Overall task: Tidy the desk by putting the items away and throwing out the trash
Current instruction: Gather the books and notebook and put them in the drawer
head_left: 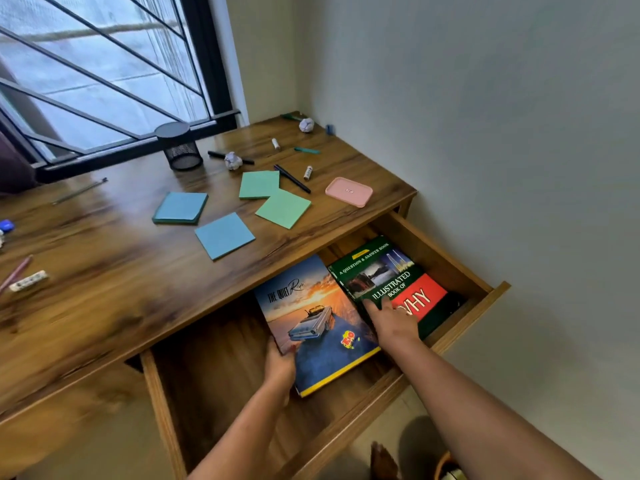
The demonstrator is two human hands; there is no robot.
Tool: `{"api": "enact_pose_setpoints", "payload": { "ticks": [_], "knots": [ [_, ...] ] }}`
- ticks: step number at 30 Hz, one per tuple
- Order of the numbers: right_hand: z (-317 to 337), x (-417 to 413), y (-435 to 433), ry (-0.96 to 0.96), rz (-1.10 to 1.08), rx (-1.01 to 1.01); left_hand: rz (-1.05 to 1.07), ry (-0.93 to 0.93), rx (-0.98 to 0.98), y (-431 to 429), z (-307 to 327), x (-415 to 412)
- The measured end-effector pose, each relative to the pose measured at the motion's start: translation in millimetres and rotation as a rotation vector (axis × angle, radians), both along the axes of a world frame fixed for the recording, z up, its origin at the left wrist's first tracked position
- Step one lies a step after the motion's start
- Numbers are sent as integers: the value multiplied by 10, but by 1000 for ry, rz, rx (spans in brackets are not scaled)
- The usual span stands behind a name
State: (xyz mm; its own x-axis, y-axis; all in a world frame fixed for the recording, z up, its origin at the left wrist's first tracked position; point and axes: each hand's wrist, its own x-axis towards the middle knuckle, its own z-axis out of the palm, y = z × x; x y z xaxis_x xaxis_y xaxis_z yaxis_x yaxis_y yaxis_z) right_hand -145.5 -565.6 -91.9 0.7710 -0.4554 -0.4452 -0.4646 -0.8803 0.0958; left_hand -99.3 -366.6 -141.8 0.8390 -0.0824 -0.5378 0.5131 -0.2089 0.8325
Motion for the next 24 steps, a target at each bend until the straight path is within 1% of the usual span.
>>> {"api": "enact_pose_setpoints", "payload": {
  "ticks": [2,6,10,14,16,20,22,24],
  "knots": [
    [-75,-29,75,-5,37,-24,2,10,-9,5,-17,-22],
    [-106,-21,86,-95,49,-56,0,18,-27,-16,22,-43],
    [-13,-30,-43,-190,89,-53,-34,102,-109,-230,95,-130],
    [32,-82,-157,-203,41,29,-139,159,-164,-673,255,-265],
    [45,-101,-156,-264,73,38,-221,156,-160,-871,281,-268],
    [83,-116,-197,-389,101,84,-354,213,-153,-1155,245,-214],
    [102,-103,-221,-430,128,80,-421,145,-106,-1284,245,-262],
    [114,-68,-216,-436,157,75,-426,32,-60,-1341,229,-331]
  ]
}}
